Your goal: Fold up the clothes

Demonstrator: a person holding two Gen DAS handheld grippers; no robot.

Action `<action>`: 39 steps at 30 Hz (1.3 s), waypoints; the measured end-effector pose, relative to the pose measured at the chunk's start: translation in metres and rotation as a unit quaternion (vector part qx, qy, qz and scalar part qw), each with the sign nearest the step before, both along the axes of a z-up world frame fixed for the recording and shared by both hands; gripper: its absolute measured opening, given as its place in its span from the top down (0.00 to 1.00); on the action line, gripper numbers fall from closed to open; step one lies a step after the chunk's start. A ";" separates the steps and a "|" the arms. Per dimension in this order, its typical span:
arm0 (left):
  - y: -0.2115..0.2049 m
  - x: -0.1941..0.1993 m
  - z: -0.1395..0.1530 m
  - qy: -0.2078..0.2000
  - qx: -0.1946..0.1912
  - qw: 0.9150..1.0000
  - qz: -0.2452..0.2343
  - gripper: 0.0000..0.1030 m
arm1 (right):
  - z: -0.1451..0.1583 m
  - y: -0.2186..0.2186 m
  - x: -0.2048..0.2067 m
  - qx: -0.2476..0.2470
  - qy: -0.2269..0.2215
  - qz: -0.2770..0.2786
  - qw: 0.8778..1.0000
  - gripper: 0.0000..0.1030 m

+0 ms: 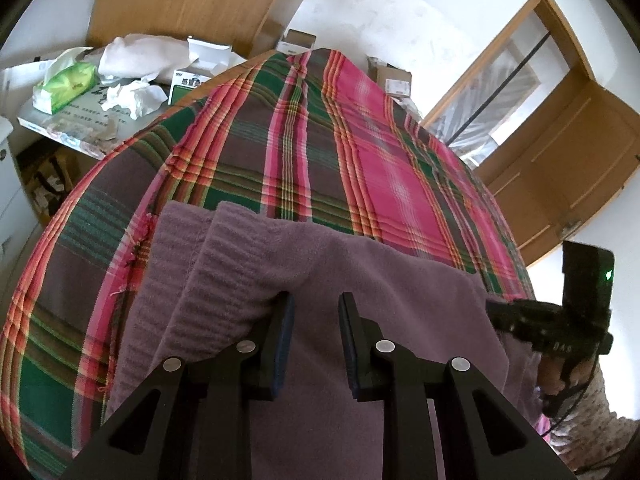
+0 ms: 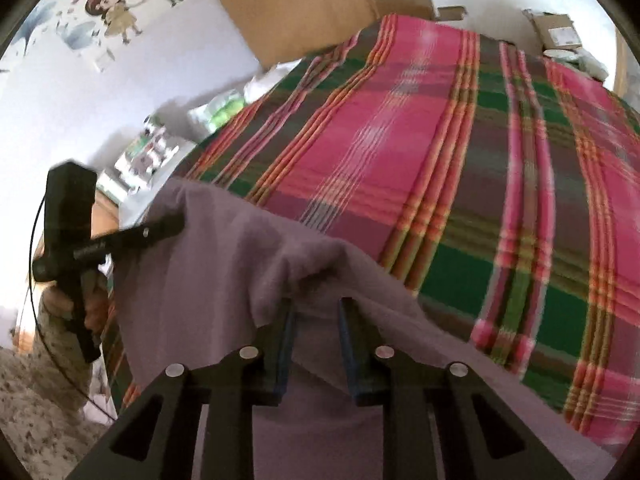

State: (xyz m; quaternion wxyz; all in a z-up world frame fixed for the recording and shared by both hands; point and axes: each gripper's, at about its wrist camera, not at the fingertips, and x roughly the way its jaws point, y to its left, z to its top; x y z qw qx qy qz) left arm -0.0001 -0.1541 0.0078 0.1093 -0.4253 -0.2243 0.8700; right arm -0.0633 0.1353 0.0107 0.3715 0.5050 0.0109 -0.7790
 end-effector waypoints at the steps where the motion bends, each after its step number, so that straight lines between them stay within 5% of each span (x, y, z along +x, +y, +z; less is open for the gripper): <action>1: 0.000 0.000 0.000 0.000 0.001 1.000 0.000 0.77 | 0.001 0.000 0.003 -0.004 -0.001 0.006 1.000 0.79; 20: 0.000 0.000 -0.001 0.006 0.002 1.000 0.001 0.77 | 0.001 -0.017 -0.015 -0.004 0.012 -0.003 1.000 0.72; 31: 0.000 0.000 -0.001 0.005 0.003 1.000 0.001 0.77 | -0.001 0.011 -0.053 -0.132 -0.061 -0.087 0.986 0.72; 35: 0.001 0.000 0.000 0.005 -0.003 1.000 0.000 0.77 | 0.009 0.022 -0.065 -0.128 -0.047 -0.118 0.984 0.72; 39: 0.002 0.001 0.002 0.007 -0.004 1.000 0.005 0.77 | 0.021 0.019 -0.049 -0.088 0.000 -0.079 0.993 0.72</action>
